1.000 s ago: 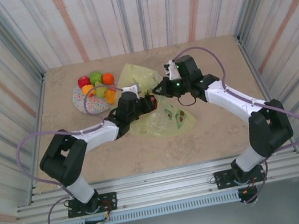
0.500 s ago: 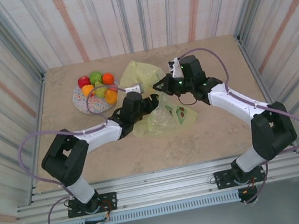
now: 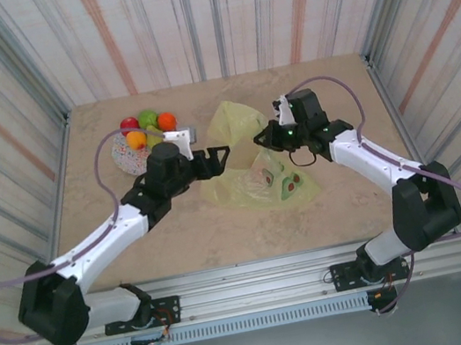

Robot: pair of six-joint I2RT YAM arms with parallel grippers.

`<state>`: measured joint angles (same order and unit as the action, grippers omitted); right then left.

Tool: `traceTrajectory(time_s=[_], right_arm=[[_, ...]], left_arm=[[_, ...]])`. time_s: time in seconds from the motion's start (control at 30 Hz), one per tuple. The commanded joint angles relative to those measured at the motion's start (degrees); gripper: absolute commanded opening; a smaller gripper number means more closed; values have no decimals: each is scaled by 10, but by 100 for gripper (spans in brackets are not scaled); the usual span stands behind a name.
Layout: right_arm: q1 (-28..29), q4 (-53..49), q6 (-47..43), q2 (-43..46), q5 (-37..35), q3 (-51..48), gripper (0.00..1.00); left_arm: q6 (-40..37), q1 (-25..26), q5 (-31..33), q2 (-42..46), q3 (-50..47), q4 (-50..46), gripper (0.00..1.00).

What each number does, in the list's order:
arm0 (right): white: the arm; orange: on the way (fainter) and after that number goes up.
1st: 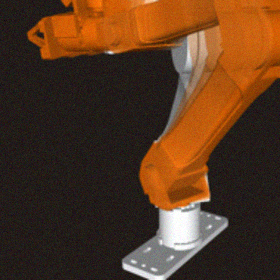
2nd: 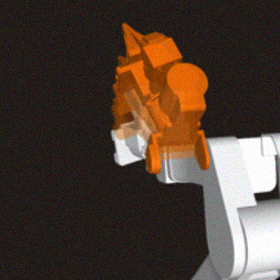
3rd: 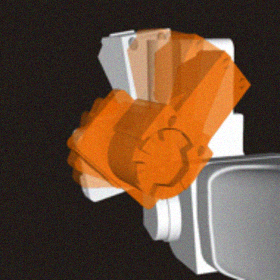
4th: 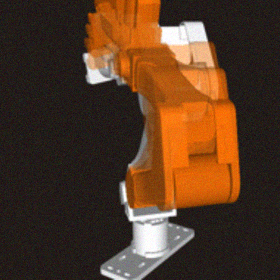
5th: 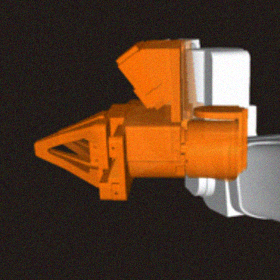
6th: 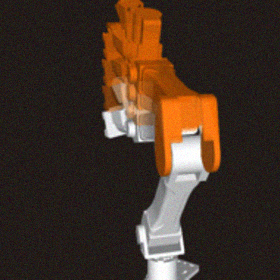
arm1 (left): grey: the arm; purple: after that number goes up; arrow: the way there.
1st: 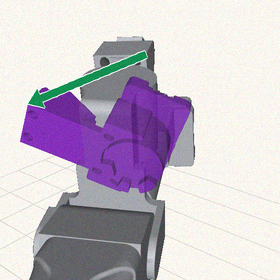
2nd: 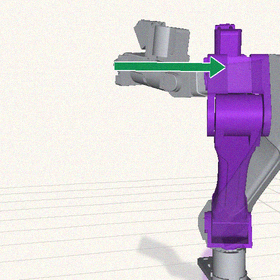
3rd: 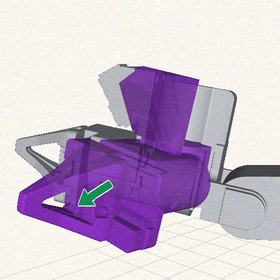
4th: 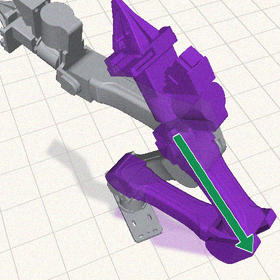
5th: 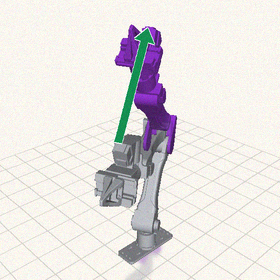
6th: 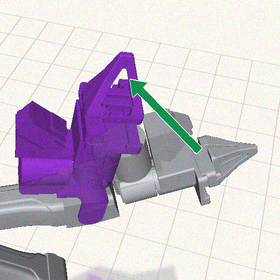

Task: Place the fruits into the plastic bag

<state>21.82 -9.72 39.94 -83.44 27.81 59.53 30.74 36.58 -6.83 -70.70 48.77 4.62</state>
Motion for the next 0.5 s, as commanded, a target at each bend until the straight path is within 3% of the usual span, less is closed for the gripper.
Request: traceTrajectory(time_s=[0.0,0.1,0.27,0.47], right_arm=[[1,-7,-20,6,-10,-2,0],[1,-6,-27,1,-7,1,0],[0,-1,-32,-7,8,10,0],[0,0,-34,-1,16,12,0]], left_arm=[[-27,-18,14,61,-24,-108,92],[22,-70,20,93,-63,-134,92],[101,-175,-84,56,-114,-81,92],[104,-183,-138,-78,-66,-47,90]])
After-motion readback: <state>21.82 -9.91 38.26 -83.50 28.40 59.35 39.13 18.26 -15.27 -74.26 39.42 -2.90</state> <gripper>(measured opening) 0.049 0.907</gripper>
